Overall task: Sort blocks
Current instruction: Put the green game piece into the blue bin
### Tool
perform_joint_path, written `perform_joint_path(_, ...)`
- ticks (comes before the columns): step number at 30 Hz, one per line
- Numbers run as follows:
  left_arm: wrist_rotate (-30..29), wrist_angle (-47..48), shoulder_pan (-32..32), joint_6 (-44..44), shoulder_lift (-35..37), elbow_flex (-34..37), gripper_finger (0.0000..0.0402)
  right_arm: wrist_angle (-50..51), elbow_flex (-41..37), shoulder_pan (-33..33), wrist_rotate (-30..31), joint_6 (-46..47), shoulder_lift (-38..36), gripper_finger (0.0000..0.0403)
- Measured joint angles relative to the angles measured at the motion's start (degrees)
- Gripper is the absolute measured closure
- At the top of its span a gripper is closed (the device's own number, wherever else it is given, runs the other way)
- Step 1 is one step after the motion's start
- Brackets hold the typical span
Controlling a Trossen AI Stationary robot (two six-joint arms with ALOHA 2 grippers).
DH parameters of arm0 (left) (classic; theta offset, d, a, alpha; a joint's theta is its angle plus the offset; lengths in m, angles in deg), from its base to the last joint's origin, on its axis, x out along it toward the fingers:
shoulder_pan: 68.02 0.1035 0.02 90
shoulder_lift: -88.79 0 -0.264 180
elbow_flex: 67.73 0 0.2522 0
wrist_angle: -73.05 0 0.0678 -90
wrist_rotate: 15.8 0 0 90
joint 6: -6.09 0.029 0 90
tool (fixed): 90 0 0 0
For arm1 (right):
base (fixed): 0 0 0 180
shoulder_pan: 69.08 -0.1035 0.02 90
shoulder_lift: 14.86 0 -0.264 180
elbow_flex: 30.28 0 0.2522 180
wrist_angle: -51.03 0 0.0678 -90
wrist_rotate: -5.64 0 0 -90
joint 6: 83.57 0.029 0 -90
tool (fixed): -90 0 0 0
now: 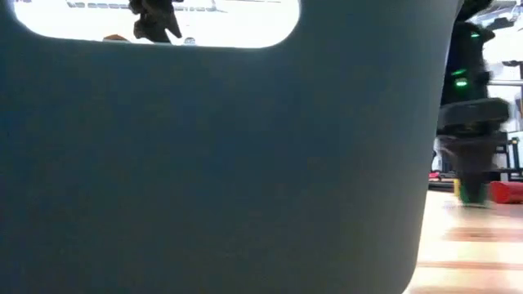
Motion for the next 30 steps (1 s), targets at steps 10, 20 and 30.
perform_joint_path(10, 3.4, -14.9, -3.7, 15.9, 0.1, 0.8, 0.0127, -4.5, 12.2, 3.6, -6.8, -20.7, -5.2, 0.0299)
perform_joint_path(20, -2.0, -25.2, -2.8, 9.5, 0.0, 9.1, 0.0127, -12.0, 25.0, -3.4, -7.8, -43.4, -4.8, 0.0294)
perform_joint_path(30, -4.5, -21.5, -3.6, -15.6, 0.0, 9.7, 0.0127, -20.4, 27.8, -5.8, -7.5, -51.3, 5.8, 0.0293)
